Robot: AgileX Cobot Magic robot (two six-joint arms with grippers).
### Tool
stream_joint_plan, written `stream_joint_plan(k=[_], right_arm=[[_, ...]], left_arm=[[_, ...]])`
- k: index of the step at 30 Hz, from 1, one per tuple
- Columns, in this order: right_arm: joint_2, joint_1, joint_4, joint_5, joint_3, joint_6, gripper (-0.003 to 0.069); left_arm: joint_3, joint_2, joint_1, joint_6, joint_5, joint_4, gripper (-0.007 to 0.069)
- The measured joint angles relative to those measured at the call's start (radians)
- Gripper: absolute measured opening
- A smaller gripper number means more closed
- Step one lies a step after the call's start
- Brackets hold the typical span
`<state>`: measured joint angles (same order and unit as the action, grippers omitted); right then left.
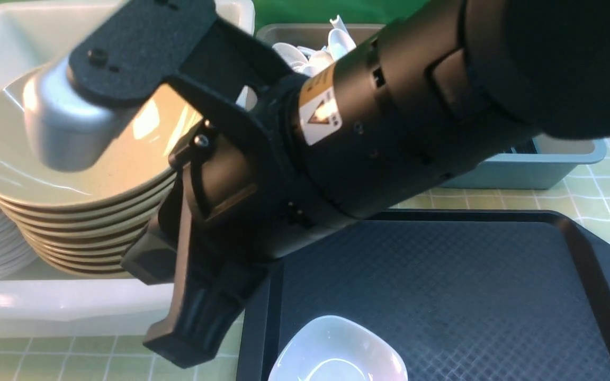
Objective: On green table put chopsticks spoon bowls plates into blue grey white boxes.
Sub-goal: 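Place the white bowl into the white bin with the other dishes with the left gripper, then grasp the small white bowl on the black tray by its rim with the left gripper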
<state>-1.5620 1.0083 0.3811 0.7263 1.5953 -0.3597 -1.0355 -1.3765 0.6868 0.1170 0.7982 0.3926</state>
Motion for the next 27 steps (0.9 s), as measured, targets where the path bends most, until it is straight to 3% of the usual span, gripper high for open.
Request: stream_joint_plan(k=[2, 4, 8, 12, 15, 22, 27], right_arm=[[-0.004, -0.006, 0.000, 0.003, 0.000, 0.035, 0.0047], [-0.004, -0.016, 0.002, 0.007, 0.000, 0.066, 0.0047], [0.008, -0.102, 0.003, 0.024, 0.000, 0.118, 0.0057], [0.050, -0.185, 0.003, 0.062, -0.029, 0.122, 0.0064], [0.117, -0.241, 0.002, 0.068, -0.108, 0.115, 0.0068], [0.393, -0.302, -0.002, 0.006, -0.413, 0.029, 0.0080], [0.494, -0.302, -0.001, 0.040, -0.461, -0.013, 0.0088]], left_arm=[[-0.006, 0.000, 0.000, 0.006, 0.007, -0.035, 0.0373], [-0.014, 0.000, 0.000, 0.016, 0.017, -0.054, 0.0424], [-0.071, 0.007, 0.000, 0.066, 0.100, -0.116, 0.0618], [-0.130, 0.079, -0.016, 0.062, 0.169, -0.128, 0.0663], [-0.144, 0.172, -0.090, -0.009, 0.180, -0.088, 0.0663], [-0.079, 0.364, -0.630, -0.486, 0.255, 0.157, 0.0643], [-0.049, 0.290, -0.943, -0.550, 0.307, 0.195, 0.0569]])
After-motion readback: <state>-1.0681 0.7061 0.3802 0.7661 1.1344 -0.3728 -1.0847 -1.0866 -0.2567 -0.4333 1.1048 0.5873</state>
